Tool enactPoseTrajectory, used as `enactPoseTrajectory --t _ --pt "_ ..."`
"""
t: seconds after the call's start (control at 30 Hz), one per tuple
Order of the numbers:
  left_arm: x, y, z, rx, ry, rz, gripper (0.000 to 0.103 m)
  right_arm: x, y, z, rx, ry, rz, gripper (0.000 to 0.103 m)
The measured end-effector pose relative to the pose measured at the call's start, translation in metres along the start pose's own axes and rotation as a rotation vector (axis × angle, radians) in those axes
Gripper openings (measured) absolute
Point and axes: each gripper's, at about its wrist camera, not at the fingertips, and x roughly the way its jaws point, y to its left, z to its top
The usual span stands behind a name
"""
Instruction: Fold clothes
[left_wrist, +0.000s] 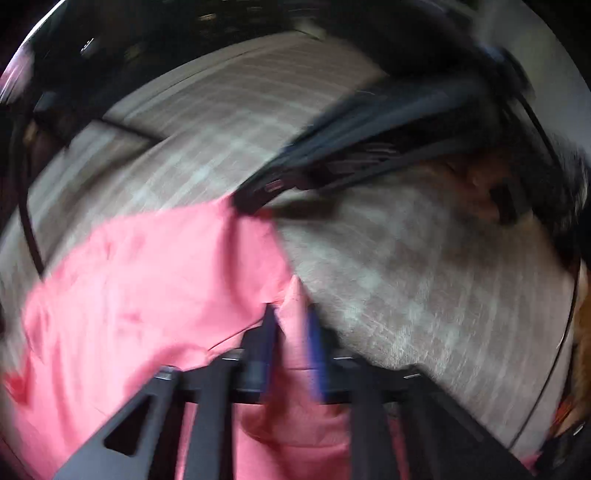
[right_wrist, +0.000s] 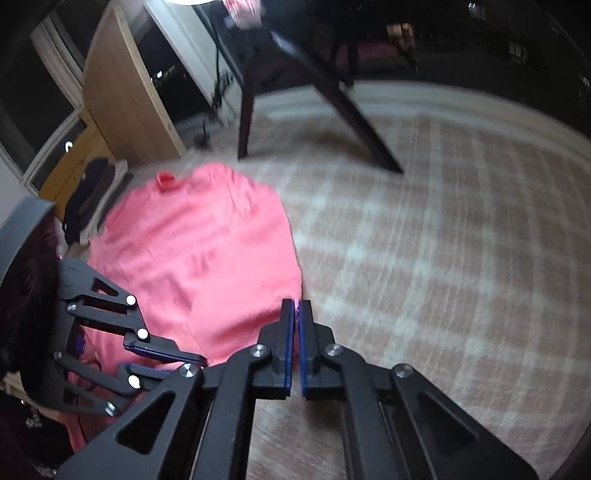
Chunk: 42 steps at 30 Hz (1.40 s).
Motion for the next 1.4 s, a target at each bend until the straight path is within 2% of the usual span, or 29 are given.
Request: enactPoseTrajectory --t 0.07,0.17,0.27,0.37,0.43,0.5,0.6,0.7,0.77,0.83,0.9,0.97,1.0,1.03,1.07,1.1,1.17,1.2,1.27,1.4 --pt "-0.019 0.023 -0.01 -0.113 -0.069 -0.06 0.009 -0.005 0.007 0.011 -0.002 -0.036 -0.006 0.002" --pt "-0.035 0.044 -0.027 -0.207 -0.113 -0.07 0.008 0.002 0.012 0.027 0.006 -0.059 -0.045 0.002" --pt "-0.034 0.061 -0.049 -0.29 -0.086 -0.073 0.005 0.026 0.016 0.031 0.019 -0.025 -0.077 0.003" --pt "-0.036 0.066 -0.06 -0.301 -0.085 -0.059 0.004 0.036 0.017 0.028 0.031 -0.021 -0.04 0.003" --pt "-0.043 0.057 -0.056 -0.258 -0.094 -0.054 0.012 0.033 0.019 0.03 0.045 -0.042 -0.026 0.003" --pt "-0.048 0.047 -0.047 -0.225 -0.114 -0.053 0.037 0.025 0.021 0.031 0.077 -0.073 0.012 0.003" --pt "-0.061 0.04 -0.032 -0.202 -0.158 -0.057 0.038 0.012 0.032 0.027 0.127 -0.124 0.082 0.003" --pt "-0.098 0.057 -0.037 -0.238 -0.212 -0.008 0.038 0.009 0.064 0.02 0.113 -0.152 0.141 0.003" --pt "-0.123 0.079 -0.045 -0.271 -0.237 0.067 0.038 0.022 0.09 0.021 0.106 -0.153 0.189 0.003" --pt "-0.145 0.104 -0.055 -0.301 -0.252 0.15 0.038 0.046 0.119 0.022 0.098 -0.118 0.245 0.004" --pt "-0.163 0.128 -0.065 -0.347 -0.254 0.206 0.038 0.066 0.15 0.016 0.083 -0.041 0.277 0.005" --pt "-0.18 0.151 -0.075 -0.392 -0.255 0.246 0.038 0.059 0.163 -0.001 0.085 -0.029 0.306 0.007" --pt "-0.181 0.158 -0.077 -0.398 -0.246 0.248 0.038 0.043 0.156 -0.016 0.119 -0.058 0.302 0.01" --pt "-0.18 0.16 -0.076 -0.389 -0.235 0.249 0.038 0.03 0.146 -0.027 0.158 -0.092 0.289 0.021" --pt "-0.176 0.159 -0.074 -0.361 -0.222 0.233 0.038 0.013 0.131 -0.041 0.215 -0.137 0.252 0.037" --pt "-0.172 0.157 -0.072 -0.332 -0.21 0.216 0.038 -0.001 0.115 -0.055 0.268 -0.179 0.186 0.041" --pt "-0.154 0.148 -0.063 -0.26 -0.176 0.146 0.04 -0.019 0.093 -0.074 0.316 -0.202 0.032 0.041" --pt "-0.141 0.143 -0.058 -0.236 -0.156 0.12 0.04 -0.021 0.084 -0.079 0.332 -0.19 0.003 0.041" --pt "-0.116 0.133 -0.049 -0.189 -0.116 0.07 0.04 -0.018 0.077 -0.082 0.345 -0.187 -0.005 0.041" --pt "-0.077 0.106 -0.05 -0.073 -0.011 0.014 0.04 0.008 0.093 -0.066 0.238 -0.155 0.056 0.041"
